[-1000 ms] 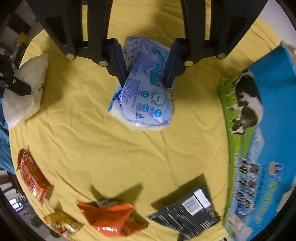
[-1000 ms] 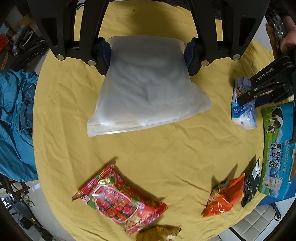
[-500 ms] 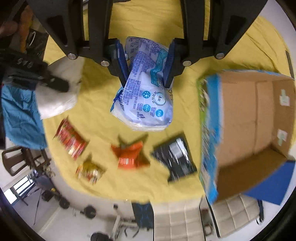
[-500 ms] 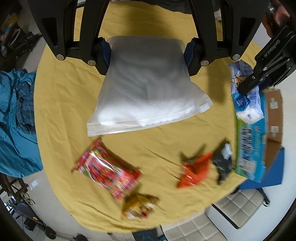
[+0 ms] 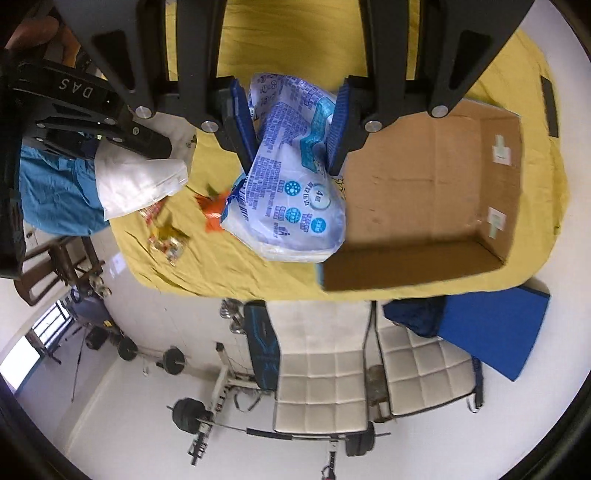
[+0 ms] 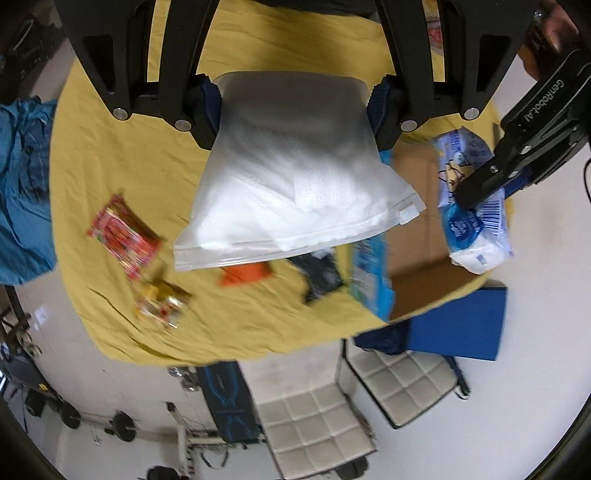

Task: Organize soft objects
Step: 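Carry both packs into the cardboard box and open both tools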

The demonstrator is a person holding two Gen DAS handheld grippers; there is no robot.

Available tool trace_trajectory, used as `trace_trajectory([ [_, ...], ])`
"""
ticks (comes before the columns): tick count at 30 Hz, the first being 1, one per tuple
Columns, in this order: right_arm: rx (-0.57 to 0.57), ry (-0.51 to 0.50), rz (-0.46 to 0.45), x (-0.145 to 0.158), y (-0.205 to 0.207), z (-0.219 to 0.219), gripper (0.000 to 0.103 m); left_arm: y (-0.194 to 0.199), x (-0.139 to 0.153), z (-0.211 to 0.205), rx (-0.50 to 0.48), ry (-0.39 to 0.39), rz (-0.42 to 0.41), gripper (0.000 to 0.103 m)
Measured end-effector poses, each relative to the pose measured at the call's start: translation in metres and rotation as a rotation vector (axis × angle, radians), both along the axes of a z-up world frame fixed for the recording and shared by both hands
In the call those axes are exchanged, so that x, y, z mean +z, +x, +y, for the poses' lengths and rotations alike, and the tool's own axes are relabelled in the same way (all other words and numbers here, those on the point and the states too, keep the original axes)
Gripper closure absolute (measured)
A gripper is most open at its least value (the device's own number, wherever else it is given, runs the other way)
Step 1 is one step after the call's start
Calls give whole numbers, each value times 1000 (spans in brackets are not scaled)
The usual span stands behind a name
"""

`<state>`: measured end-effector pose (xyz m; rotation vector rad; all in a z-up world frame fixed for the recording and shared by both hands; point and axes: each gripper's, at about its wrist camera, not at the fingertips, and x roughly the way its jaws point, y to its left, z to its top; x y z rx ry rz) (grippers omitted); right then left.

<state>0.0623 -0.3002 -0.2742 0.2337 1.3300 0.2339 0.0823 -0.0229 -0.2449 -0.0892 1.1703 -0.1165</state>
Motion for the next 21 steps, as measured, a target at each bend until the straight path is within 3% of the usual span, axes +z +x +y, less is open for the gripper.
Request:
trace_trajectory([
  [8, 63, 30, -26, 8, 48, 126, 38, 40, -1, 99, 76, -42, 41, 69],
  [13, 95, 9, -11, -8, 84, 197, 38, 73, -42, 154, 126, -75, 141, 69],
  [21, 101, -59, 89, -72, 144, 275, 38, 110, -110, 194, 174, -185, 279, 68],
])
